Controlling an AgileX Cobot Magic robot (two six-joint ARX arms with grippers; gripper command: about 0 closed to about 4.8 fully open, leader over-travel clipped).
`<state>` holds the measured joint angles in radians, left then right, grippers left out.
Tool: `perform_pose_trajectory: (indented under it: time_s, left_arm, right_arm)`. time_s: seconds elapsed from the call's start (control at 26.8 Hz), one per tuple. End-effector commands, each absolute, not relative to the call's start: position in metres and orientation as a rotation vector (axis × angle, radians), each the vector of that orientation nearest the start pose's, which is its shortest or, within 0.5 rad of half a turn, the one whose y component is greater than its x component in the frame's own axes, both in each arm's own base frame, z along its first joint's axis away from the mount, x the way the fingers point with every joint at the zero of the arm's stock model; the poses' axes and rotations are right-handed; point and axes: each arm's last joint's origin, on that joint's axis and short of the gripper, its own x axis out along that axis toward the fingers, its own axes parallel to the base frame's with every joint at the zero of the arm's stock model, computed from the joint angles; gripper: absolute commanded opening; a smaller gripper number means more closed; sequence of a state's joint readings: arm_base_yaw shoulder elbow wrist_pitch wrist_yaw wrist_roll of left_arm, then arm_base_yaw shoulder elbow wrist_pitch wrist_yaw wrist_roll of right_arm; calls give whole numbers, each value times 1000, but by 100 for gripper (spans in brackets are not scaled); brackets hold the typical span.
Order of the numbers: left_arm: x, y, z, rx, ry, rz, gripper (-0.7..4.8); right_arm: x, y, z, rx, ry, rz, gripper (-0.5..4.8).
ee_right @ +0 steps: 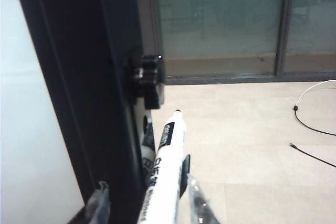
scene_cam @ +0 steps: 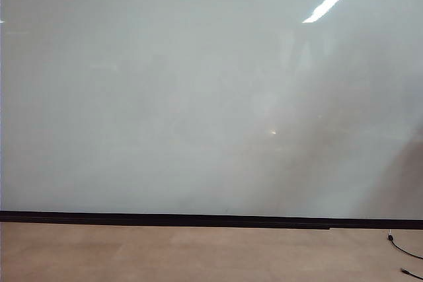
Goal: Pick up the pen on the shelf to the right of the whiteboard and draw a cross mark.
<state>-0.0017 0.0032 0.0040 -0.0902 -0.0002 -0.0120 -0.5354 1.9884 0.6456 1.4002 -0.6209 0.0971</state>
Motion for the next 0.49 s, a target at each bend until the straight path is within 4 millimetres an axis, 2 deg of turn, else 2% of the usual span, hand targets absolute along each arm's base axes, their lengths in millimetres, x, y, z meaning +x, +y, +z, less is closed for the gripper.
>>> perform_pose_trajectory:
  time_s: [0.04,0.26,0.3,0.41,0.49]
  left_arm:
    - [97,0,158,-8,78,-5,-4]
    - [97,0,158,-8,78,-5,-4]
    - [97,0,158,-8,78,-5,-4]
    - [97,0,158,-8,78,-5,-4]
    - [97,0,158,-8,78,-5,-5]
  right_arm:
    - [295,-156,129,55,-66,87,197]
    - [296,-156,129,54,-67,86,196]
    - [296,-156,129,54,-67,87,166]
    - [296,-156,129,49,-68,87,1]
    - [296,-156,129,46,-68,86,-8]
